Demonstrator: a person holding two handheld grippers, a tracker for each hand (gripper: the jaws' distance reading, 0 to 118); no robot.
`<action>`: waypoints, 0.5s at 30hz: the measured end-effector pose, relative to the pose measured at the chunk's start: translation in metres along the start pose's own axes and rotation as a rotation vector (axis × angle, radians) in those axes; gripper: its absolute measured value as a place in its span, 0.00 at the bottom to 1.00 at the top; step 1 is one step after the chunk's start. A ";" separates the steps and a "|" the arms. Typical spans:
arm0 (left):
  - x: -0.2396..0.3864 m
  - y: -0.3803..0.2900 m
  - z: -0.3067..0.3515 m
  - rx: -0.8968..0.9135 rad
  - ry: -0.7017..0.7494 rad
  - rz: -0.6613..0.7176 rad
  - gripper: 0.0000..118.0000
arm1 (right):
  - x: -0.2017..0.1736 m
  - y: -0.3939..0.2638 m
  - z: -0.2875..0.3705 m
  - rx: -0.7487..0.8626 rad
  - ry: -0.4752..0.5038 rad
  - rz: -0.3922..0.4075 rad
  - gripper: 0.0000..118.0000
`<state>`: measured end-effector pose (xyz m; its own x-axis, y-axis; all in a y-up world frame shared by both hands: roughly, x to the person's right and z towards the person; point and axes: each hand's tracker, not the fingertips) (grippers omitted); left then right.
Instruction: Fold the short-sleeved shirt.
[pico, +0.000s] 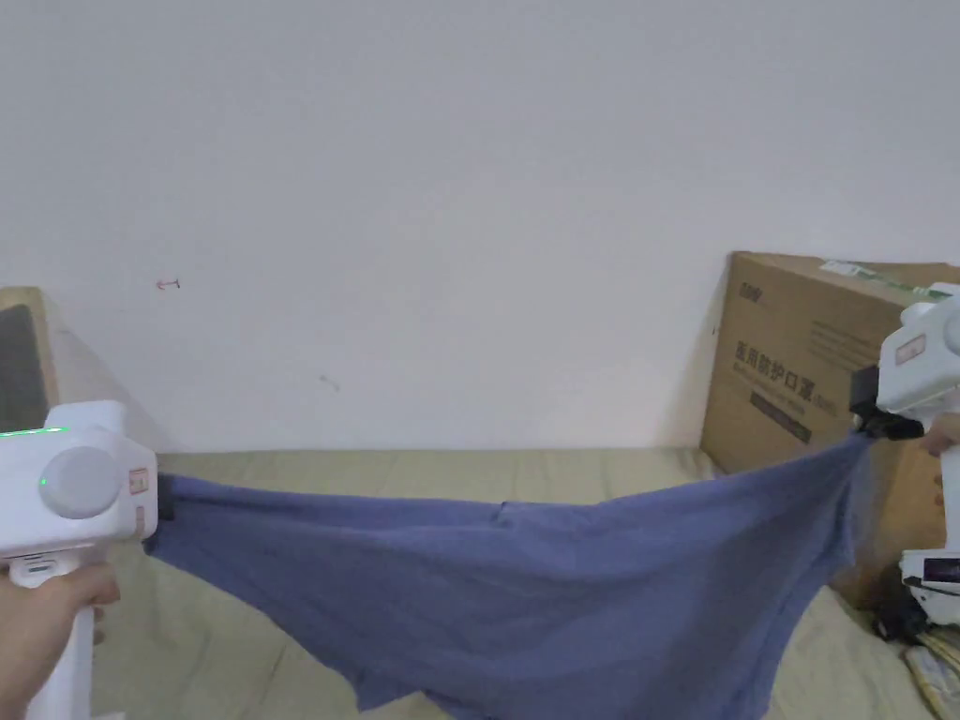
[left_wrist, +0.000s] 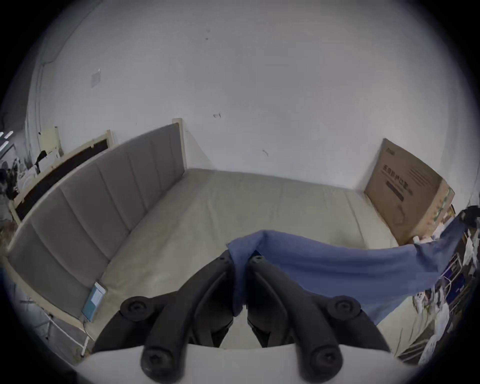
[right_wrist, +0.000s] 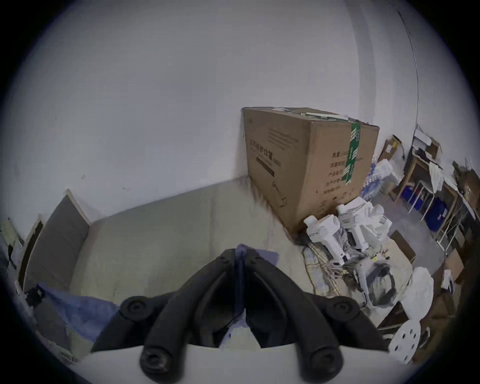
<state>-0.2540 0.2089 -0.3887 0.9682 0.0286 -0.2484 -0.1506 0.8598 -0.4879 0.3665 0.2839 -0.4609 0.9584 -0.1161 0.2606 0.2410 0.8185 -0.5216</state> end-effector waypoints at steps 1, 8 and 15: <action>-0.002 0.007 -0.001 0.013 0.015 -0.010 0.06 | -0.003 0.002 -0.002 0.001 0.007 -0.010 0.06; -0.022 0.057 -0.029 0.061 0.047 -0.011 0.06 | -0.049 0.026 -0.033 0.018 0.033 0.017 0.06; -0.043 0.115 -0.078 0.111 0.075 0.000 0.06 | -0.112 0.065 -0.089 0.032 0.111 -0.001 0.06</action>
<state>-0.3283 0.2672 -0.4997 0.9499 -0.0058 -0.3124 -0.1238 0.9110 -0.3933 0.2880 0.3000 -0.5962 0.9696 -0.1777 0.1684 0.2390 0.8355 -0.4947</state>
